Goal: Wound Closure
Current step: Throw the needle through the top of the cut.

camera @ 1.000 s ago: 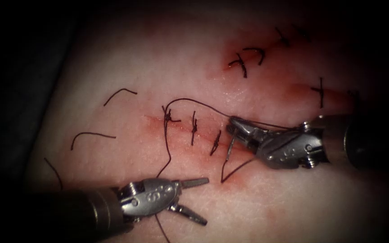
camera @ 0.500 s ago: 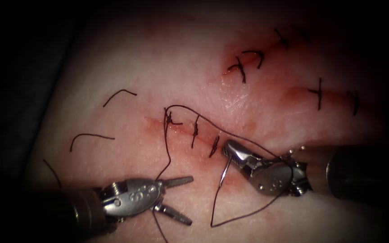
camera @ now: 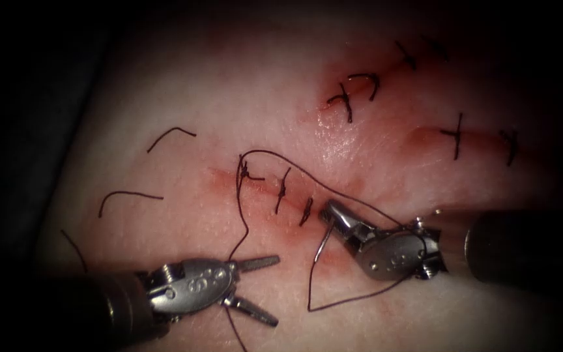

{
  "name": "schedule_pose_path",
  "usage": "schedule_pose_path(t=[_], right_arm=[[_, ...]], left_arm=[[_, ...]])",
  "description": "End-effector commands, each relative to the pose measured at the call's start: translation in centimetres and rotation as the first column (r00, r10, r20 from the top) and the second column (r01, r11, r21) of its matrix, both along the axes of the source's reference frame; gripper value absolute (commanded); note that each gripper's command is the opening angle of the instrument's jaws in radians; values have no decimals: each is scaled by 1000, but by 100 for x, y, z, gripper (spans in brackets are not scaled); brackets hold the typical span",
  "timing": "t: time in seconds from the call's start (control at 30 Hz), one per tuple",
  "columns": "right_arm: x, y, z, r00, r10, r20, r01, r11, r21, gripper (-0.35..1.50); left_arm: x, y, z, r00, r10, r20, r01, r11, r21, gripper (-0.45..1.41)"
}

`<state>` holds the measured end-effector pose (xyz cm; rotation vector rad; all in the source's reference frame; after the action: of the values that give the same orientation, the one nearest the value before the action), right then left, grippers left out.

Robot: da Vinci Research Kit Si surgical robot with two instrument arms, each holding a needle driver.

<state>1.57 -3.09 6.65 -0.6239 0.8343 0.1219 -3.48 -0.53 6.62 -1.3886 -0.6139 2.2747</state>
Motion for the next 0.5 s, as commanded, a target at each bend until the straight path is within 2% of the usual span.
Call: schedule_pose_path(t=[0.03, 0.3, 0.5], right_arm=[[4, -4, 13, 1000, 2, 1, -2, 1000, 14, -35], [10, -5, 21, 997, -33, 66, 27, 996, 85, -35], [16, -11, 31, 988, -101, 115, 83, 984, 158, -35]], left_arm=[[-7, -3, 7, 1000, 0, 1, 0, 1000, 1, 56], [-11, -1, 8, 1000, -6, -4, 6, 1000, 2, 56], [-13, 2, 11, 1000, -7, -3, 7, 1000, 3, 56]])
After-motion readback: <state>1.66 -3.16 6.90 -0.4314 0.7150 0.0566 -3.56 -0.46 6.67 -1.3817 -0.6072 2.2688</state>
